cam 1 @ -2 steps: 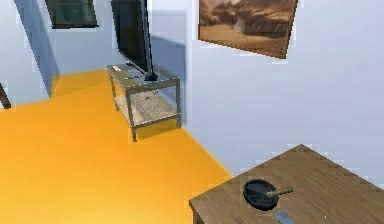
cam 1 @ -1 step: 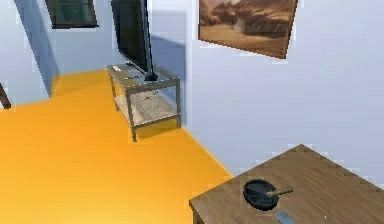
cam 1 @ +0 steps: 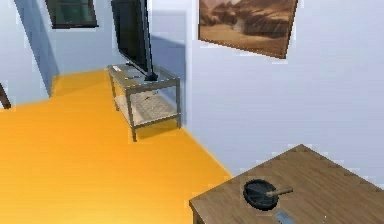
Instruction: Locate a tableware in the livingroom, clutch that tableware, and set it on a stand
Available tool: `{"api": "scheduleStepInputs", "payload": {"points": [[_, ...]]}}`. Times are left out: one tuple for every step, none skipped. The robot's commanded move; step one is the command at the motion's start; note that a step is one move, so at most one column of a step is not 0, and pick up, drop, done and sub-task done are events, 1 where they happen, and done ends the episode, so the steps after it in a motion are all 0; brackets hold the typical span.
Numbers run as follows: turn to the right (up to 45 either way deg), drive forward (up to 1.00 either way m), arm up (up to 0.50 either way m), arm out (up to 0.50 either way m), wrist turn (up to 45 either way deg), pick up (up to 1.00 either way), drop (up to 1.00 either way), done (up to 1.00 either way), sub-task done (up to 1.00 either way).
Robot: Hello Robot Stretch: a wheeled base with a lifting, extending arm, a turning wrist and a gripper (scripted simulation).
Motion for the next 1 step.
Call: {"api": "scheduleStepInputs", "payload": {"points": [[0.0, 0.0, -0.28, 0.0, 0.0, 0.0, 0.0, 0.0, 0.0]]}}
